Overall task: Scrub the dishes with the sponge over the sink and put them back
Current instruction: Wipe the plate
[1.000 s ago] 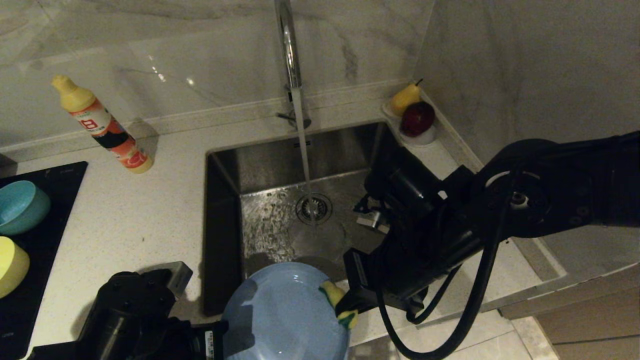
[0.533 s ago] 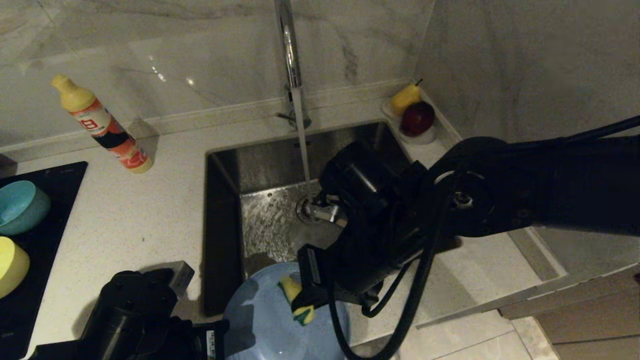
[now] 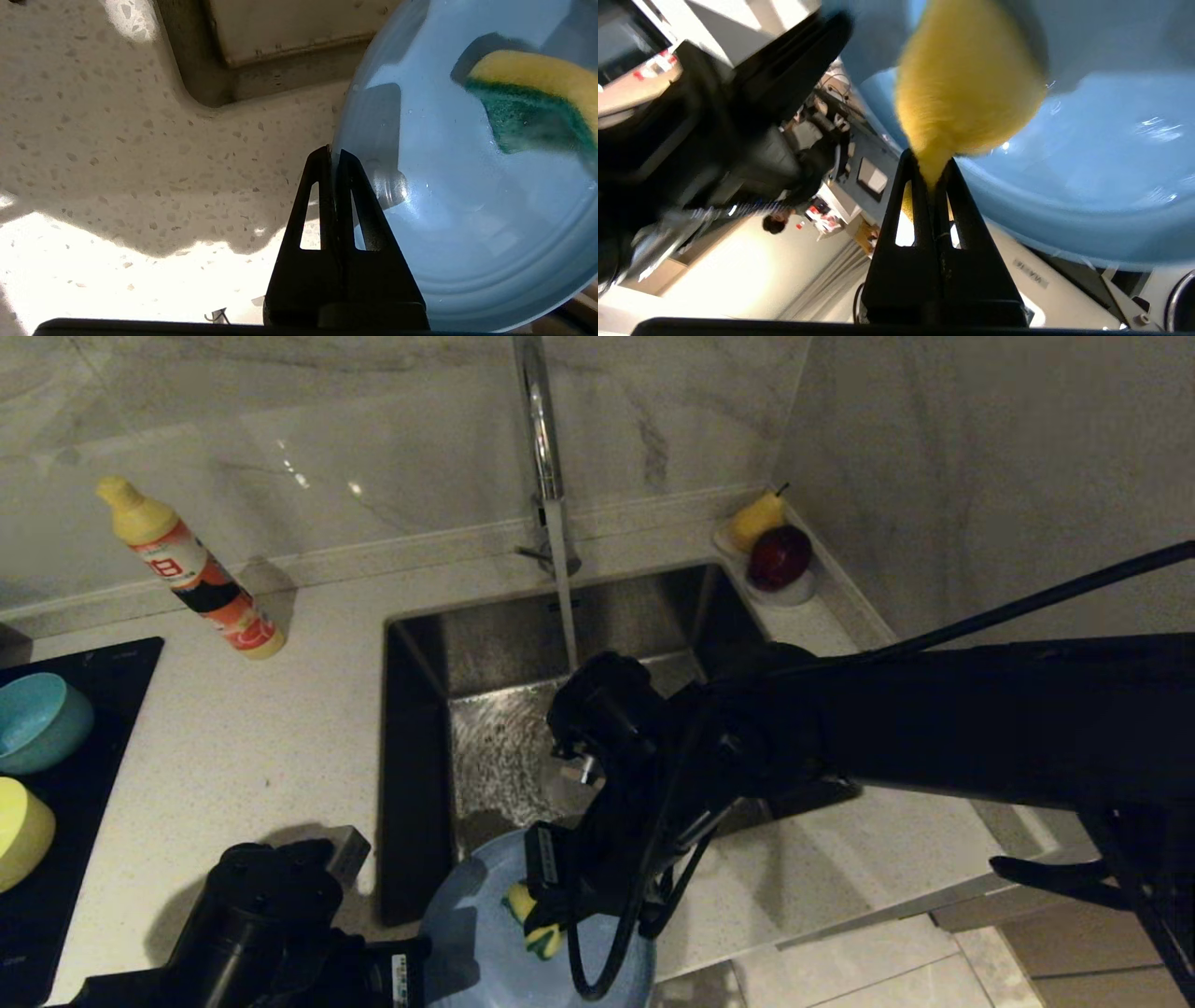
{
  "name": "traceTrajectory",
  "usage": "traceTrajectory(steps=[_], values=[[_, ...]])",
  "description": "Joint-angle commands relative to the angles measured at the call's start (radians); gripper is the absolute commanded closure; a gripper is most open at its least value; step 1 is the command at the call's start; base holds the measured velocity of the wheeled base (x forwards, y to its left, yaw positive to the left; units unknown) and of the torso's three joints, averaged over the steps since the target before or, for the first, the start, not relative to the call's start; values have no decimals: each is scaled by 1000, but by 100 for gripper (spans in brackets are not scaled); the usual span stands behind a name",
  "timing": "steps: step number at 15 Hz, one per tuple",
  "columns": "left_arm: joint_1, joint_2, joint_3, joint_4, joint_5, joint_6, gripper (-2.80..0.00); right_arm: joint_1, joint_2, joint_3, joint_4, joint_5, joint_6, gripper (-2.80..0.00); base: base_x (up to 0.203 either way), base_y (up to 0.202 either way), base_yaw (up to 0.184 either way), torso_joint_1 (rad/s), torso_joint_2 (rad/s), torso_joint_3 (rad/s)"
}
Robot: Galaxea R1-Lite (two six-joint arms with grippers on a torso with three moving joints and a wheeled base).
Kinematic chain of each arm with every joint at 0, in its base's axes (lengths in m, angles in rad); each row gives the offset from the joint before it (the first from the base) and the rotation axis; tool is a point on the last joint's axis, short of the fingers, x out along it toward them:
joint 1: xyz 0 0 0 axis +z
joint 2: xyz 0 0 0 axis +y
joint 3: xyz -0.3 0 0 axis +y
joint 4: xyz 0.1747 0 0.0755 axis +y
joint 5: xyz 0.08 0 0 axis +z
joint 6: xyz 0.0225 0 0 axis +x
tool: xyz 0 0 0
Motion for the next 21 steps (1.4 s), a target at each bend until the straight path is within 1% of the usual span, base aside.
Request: traceTrajectory(steps=[1, 4, 7, 9, 11, 13, 15, 17, 21], values=[[-1, 8, 4, -3, 2, -5, 0, -15, 38, -1, 4, 19, 5, 0, 0, 0, 0, 0, 0, 0], [-1, 1, 9, -3, 2, -5, 0, -45, 41, -1, 4, 19, 8, 0, 0, 0, 0, 0, 0, 0], [-1, 2, 18, -3, 2, -6, 0, -88, 22, -1, -17, 19, 49, 0, 0, 0, 0, 0, 0, 0], [-11, 6, 23, -29, 3, -5, 0, -116, 8, -1, -28, 19, 53, 0, 0, 0, 0, 0, 0, 0], [-24, 0, 27, -35, 5, -5, 0, -123, 6, -1, -27, 18, 58, 0, 0, 0, 0, 0, 0, 0], [-24, 0, 29, -36, 5, -4, 0, -124, -6, 0, -17, 14, 85, 0, 0, 0, 0, 0, 0, 0], [-24, 6, 25, -38, 6, -3, 0, -125, -15, 0, 21, 10, 90, 0, 0, 0, 0, 0, 0, 0], [-24, 5, 17, -38, 8, -3, 0, -135, -36, 0, 97, 10, 84, 0, 0, 0, 0, 0, 0, 0], [-24, 3, 22, -38, 40, -4, 0, -138, -96, 20, 201, 15, 82, 0, 0, 0, 0, 0, 0, 0]])
